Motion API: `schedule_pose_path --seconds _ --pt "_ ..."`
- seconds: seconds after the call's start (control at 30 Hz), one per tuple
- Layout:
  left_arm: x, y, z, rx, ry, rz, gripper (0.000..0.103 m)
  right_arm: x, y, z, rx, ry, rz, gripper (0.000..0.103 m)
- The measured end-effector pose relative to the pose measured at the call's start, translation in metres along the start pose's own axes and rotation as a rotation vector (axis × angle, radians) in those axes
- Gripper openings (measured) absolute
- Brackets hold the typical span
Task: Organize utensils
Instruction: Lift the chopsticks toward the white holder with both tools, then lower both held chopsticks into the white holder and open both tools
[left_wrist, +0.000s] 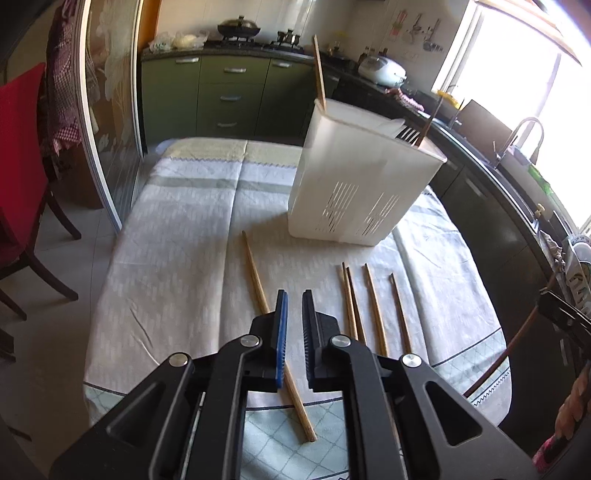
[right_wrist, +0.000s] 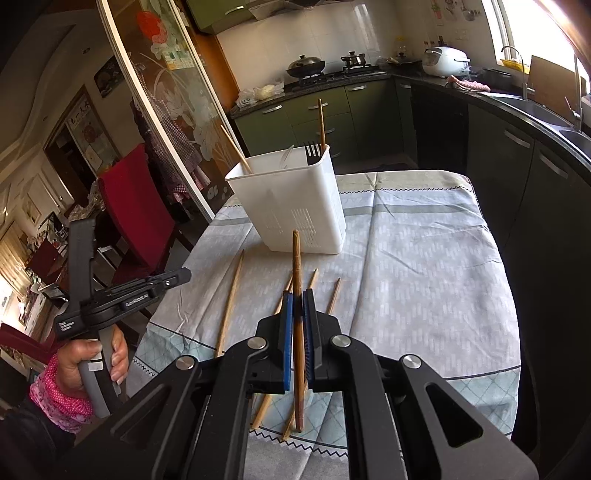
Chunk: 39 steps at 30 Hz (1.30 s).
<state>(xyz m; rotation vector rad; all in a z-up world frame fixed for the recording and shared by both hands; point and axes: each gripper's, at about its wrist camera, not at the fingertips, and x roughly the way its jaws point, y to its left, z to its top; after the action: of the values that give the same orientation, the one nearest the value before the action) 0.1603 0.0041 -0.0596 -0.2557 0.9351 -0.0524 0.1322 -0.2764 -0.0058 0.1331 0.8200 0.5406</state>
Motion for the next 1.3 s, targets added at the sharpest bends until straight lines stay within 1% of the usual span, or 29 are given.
schedule_pose_path --seconds 0.03,0.07,0.1,0.17,0.2,0.27,0.47,0.53,0.63,0.73,0.8,0.93,1.07,1.23,1.3 --pt "0.014 0.004 0.003 -0.034 0.045 0.002 0.011 0.002 -0.001 -0.001 0.000 0.003 0.002 0.006" --pt "0.028 0.007 0.005 -0.063 0.093 0.010 0.016 0.003 -0.001 -0.001 0.002 0.007 0.007 0.006" --pt "0.041 0.010 0.008 -0.084 0.134 0.015 0.018 0.003 -0.002 -0.002 0.002 0.012 0.012 0.006" --pt "0.061 0.013 0.011 -0.116 0.191 0.046 0.018 0.003 -0.002 -0.003 0.001 0.018 0.012 0.006" --pt "0.068 0.013 0.013 -0.120 0.205 0.061 0.018 0.002 -0.003 -0.003 0.000 0.019 0.012 0.006" --pt "0.077 0.015 0.018 -0.135 0.208 0.102 0.018 0.001 -0.004 -0.004 0.002 0.019 0.015 0.006" --pt "0.100 0.020 0.030 -0.174 0.276 0.143 0.018 0.001 -0.009 -0.004 0.009 0.019 0.026 0.006" --pt "0.103 0.021 0.032 -0.166 0.269 0.167 0.017 0.000 -0.010 -0.004 0.010 0.017 0.030 0.006" --pt "0.107 0.021 0.034 -0.164 0.273 0.167 0.007 -0.001 -0.012 -0.004 0.011 0.016 0.034 0.006" --pt "0.105 0.019 0.034 -0.149 0.266 0.154 0.006 -0.003 -0.013 -0.005 0.014 0.013 0.037 0.006" --pt "0.099 0.020 0.034 -0.147 0.242 0.133 0.006 -0.004 -0.013 -0.005 0.014 0.012 0.038 0.006" --pt "0.067 0.017 0.033 -0.119 0.136 0.085 0.006 -0.008 -0.013 -0.005 0.014 0.005 0.042 0.006" --pt "0.022 0.014 0.026 -0.088 0.008 0.023 0.006 -0.014 -0.010 -0.004 0.009 -0.009 0.043 0.006" --pt "-0.036 0.001 0.004 -0.019 -0.165 -0.015 0.006 -0.016 -0.004 -0.004 -0.008 -0.014 0.040 0.006" --pt "-0.052 -0.004 -0.003 0.010 -0.217 -0.024 0.006 -0.016 -0.001 -0.004 -0.015 -0.013 0.039 0.006"
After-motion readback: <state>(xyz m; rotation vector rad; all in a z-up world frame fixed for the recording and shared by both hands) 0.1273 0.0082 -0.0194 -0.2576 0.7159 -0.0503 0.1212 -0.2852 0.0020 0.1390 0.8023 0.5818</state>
